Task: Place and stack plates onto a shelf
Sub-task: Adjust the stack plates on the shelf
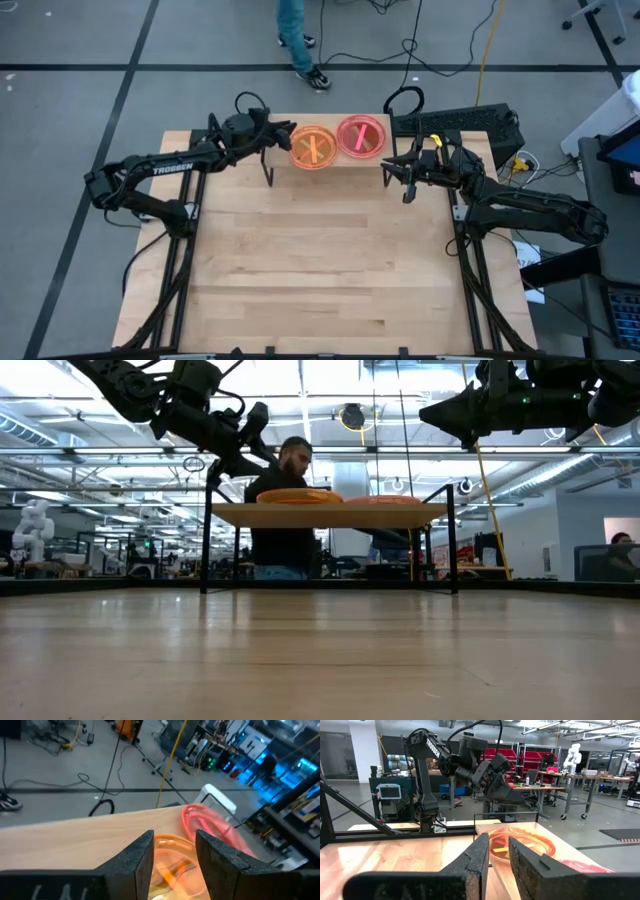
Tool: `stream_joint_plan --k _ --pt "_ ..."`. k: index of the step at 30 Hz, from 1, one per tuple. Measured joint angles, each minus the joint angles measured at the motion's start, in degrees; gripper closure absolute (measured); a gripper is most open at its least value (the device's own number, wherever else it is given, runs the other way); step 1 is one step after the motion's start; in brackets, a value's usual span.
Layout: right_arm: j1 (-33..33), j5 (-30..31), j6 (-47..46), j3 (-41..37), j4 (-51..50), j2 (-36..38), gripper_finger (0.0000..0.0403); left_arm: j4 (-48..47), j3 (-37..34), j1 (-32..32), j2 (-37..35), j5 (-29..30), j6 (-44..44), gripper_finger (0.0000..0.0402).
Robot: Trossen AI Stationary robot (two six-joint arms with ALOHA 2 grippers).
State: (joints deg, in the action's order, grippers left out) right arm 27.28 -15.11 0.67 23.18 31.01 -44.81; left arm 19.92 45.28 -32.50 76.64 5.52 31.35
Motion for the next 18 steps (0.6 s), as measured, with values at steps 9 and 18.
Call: stream_joint_plan --k 9,18 --pt "0.00 0.00 0.01 0.00 0.01 -0.01 0.0342 2.66 0.00 5.05 0.00 -9.03 -5.07 0.0250" --pt "-0.01 -0.02 0.00 0.00 0.02 -0.01 0.0342 8.48 0.00 17.04 0.00 -6.14 -11.61 0.0250"
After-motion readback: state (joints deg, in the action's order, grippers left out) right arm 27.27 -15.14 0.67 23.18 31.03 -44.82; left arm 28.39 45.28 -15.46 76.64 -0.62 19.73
